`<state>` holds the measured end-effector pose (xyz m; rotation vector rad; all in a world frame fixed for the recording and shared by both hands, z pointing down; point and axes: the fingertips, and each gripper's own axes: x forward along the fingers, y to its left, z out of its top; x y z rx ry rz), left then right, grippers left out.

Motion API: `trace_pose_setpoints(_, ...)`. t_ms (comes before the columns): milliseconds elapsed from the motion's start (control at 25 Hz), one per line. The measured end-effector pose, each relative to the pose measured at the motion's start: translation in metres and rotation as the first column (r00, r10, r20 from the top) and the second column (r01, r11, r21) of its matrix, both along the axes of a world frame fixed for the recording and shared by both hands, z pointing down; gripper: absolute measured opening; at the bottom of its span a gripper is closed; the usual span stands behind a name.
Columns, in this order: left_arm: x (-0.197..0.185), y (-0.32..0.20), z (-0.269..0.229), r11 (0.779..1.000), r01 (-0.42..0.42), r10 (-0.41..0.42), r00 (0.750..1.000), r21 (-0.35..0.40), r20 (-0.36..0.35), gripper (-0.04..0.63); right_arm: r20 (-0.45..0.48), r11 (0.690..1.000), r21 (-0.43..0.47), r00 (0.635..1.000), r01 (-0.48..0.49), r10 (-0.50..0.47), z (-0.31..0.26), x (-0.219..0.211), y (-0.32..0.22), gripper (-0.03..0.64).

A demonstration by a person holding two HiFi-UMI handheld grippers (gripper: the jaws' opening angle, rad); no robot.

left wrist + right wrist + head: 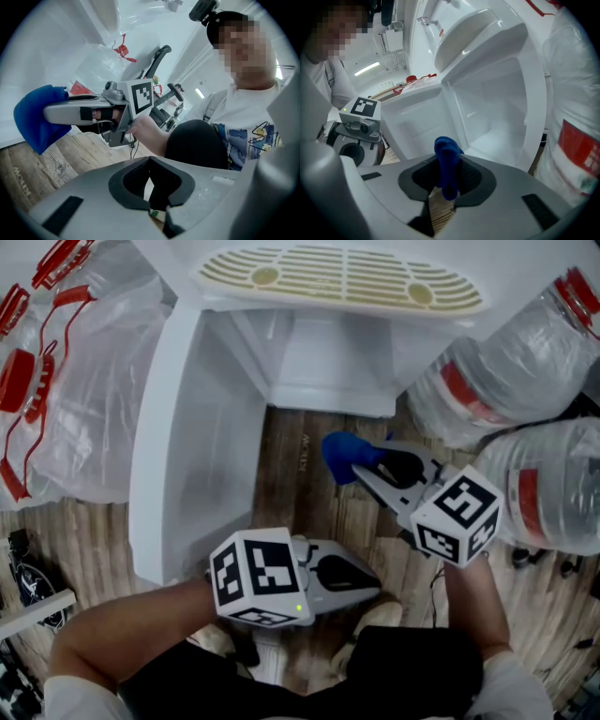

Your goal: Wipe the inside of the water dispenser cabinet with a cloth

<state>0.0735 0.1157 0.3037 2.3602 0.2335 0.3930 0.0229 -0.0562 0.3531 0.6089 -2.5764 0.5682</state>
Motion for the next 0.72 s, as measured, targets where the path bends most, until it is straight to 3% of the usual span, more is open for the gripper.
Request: trace_pose_setpoints(720,-0.0022,0.0086,0.0079,1.000,-0.018,0.019,0.999,-0.015,0.032,0.000,0.012,0.999,0.032,1.000,0.005,-0.005,-0.0053,0.0002,0.0027,0.084)
